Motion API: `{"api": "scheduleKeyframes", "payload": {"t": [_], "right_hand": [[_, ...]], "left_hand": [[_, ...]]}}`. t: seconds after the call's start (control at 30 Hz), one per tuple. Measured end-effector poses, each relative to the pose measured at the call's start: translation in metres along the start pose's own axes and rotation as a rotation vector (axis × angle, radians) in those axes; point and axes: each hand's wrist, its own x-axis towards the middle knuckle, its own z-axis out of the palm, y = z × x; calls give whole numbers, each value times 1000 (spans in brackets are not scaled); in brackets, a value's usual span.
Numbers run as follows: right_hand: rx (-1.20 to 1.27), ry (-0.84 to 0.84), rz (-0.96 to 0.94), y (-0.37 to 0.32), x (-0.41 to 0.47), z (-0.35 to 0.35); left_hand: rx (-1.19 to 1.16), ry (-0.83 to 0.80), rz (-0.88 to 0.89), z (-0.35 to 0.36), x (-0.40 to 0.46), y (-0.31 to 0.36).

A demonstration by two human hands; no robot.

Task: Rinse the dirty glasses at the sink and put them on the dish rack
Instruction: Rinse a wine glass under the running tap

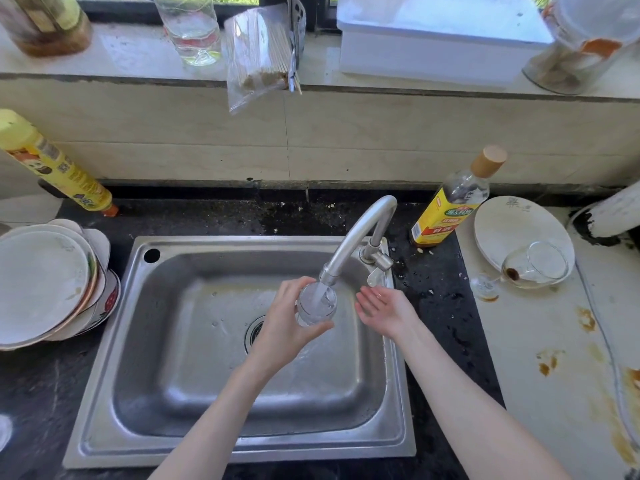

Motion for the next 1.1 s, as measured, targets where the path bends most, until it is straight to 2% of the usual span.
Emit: {"api": "scheduleKeyframes", "payload": {"t": [0.3,0.6,0.77,0.97,1.1], "right_hand": [[96,-43,32,-6,-9,2],[254,-129,44,-58,-21,4],[255,-167,30,-69,-23,0],[-82,-120,-66,-38,-28,-6],[-297,-124,142,12,-40,-16]], "left_hand": [[-17,11,-10,0,1,6],[-50,36,16,-2,8,13],[-27,34,45,-5,9,17],[9,67,17,-6,7,17],[14,162,-31,0,5,17]]}}
